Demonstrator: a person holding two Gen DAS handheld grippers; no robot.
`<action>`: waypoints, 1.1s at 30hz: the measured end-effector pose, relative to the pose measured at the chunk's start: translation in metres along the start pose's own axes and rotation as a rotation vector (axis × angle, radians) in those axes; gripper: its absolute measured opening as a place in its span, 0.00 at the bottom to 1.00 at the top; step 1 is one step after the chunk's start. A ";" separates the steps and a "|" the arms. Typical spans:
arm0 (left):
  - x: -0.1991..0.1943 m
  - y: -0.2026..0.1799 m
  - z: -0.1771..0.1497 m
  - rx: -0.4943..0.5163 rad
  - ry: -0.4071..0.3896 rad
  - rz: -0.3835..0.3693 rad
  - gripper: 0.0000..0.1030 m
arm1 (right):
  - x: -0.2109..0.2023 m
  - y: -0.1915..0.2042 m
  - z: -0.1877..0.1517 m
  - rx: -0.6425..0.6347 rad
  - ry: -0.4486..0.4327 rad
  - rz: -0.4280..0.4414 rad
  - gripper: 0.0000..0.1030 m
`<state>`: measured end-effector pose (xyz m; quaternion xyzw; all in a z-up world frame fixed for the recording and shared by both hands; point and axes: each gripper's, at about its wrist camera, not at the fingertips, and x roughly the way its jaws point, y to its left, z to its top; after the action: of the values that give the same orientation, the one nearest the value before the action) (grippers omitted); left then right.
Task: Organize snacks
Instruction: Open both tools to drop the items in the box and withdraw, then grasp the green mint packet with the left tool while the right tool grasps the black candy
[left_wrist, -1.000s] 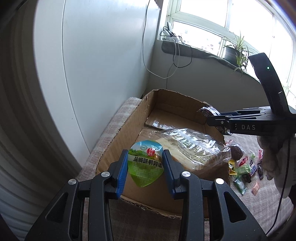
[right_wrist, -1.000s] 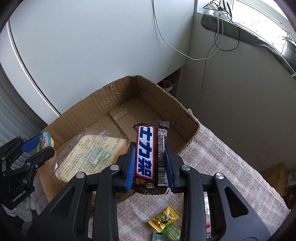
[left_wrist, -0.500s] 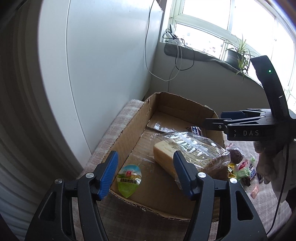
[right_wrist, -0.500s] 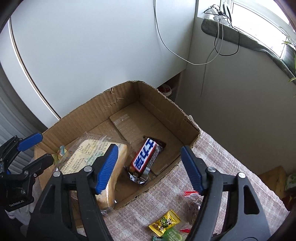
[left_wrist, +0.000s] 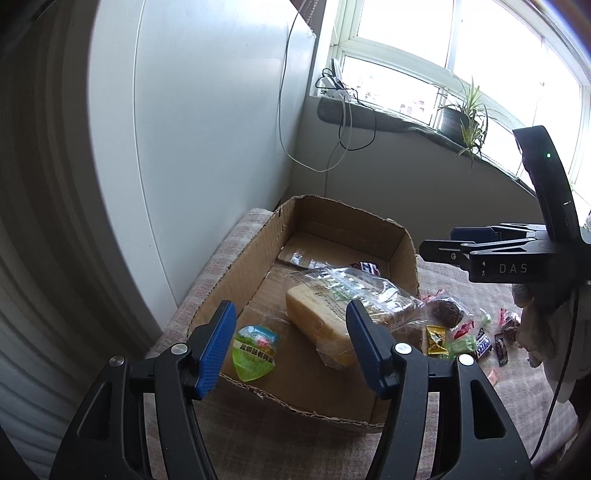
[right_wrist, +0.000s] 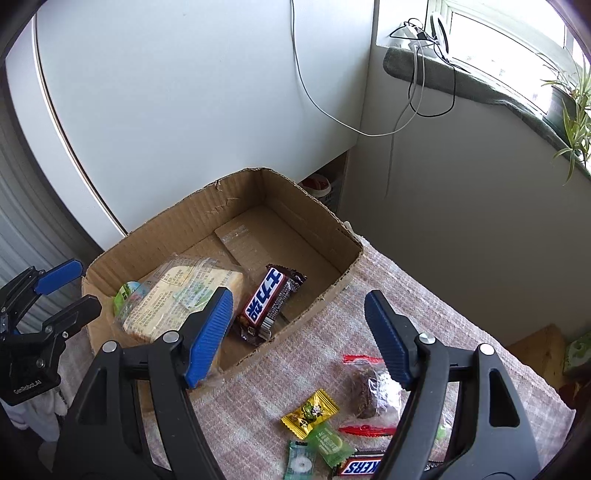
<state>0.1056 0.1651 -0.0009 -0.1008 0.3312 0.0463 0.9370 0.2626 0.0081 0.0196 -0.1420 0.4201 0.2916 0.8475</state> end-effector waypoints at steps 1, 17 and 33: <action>-0.003 -0.003 0.000 0.003 -0.003 -0.005 0.60 | -0.005 -0.004 -0.004 0.005 -0.004 -0.001 0.74; -0.020 -0.078 -0.016 0.096 0.004 -0.133 0.60 | -0.086 -0.101 -0.092 0.146 -0.023 -0.104 0.74; 0.016 -0.150 -0.065 0.163 0.201 -0.248 0.42 | -0.071 -0.126 -0.170 0.241 0.079 -0.029 0.58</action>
<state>0.1011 0.0052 -0.0372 -0.0688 0.4108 -0.1066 0.9029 0.1997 -0.2006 -0.0279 -0.0565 0.4832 0.2206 0.8454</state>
